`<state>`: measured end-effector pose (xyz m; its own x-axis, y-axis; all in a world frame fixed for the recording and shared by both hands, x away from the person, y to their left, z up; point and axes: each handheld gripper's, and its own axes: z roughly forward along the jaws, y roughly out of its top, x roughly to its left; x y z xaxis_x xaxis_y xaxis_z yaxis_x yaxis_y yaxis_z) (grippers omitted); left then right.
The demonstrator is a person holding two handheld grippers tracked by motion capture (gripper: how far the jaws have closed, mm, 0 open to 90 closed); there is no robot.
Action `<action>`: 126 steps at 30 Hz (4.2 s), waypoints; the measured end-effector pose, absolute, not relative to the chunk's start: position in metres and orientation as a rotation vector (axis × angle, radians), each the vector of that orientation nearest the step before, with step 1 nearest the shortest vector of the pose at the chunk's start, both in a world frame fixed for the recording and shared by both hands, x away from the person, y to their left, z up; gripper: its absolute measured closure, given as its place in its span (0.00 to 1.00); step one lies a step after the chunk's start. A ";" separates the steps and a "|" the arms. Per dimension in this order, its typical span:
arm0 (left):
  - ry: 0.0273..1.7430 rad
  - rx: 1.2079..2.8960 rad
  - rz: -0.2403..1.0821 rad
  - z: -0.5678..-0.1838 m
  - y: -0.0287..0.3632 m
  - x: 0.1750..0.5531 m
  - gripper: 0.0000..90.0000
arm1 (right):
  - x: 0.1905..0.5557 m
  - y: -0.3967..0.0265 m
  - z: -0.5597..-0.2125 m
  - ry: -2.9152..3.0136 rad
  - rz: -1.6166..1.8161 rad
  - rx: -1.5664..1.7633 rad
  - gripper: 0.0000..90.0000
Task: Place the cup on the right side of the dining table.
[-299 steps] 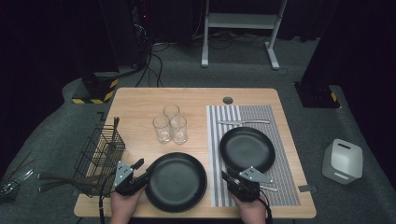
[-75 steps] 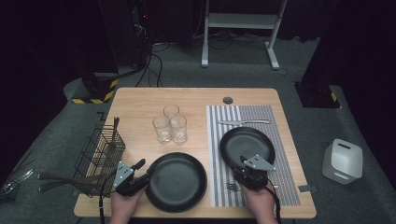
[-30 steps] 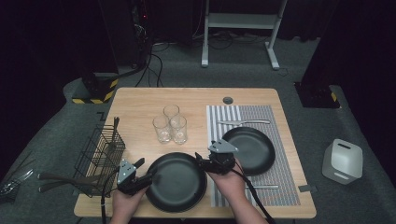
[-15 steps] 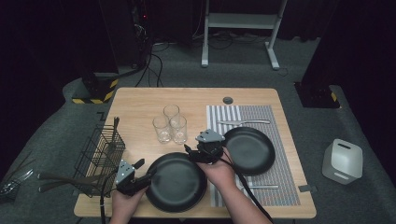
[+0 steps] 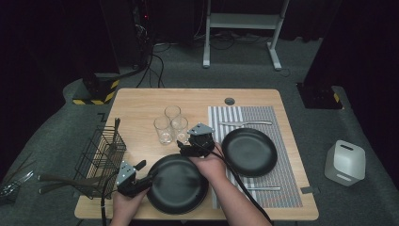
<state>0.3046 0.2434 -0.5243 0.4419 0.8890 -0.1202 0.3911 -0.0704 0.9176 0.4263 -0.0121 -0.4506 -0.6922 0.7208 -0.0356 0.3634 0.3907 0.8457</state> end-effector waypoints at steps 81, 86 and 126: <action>1.124 1.665 0.595 -0.524 0.243 0.305 0.41 | 0.471 -0.004 -0.449 2.199 1.243 0.992 0.32; 1.127 1.663 0.599 -0.524 0.243 0.305 0.41 | 0.473 -0.012 -0.447 2.190 1.242 1.002 0.32; 1.124 1.658 0.588 -0.524 0.244 0.305 0.41 | 0.502 -0.075 -0.443 2.066 1.131 1.168 0.32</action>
<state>0.3054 0.2437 -0.5244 0.4483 0.8839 -0.1336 0.3937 -0.0610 0.9172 0.5017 -0.0754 -0.4433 -0.5020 0.8644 -0.0283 0.4420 0.2845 0.8507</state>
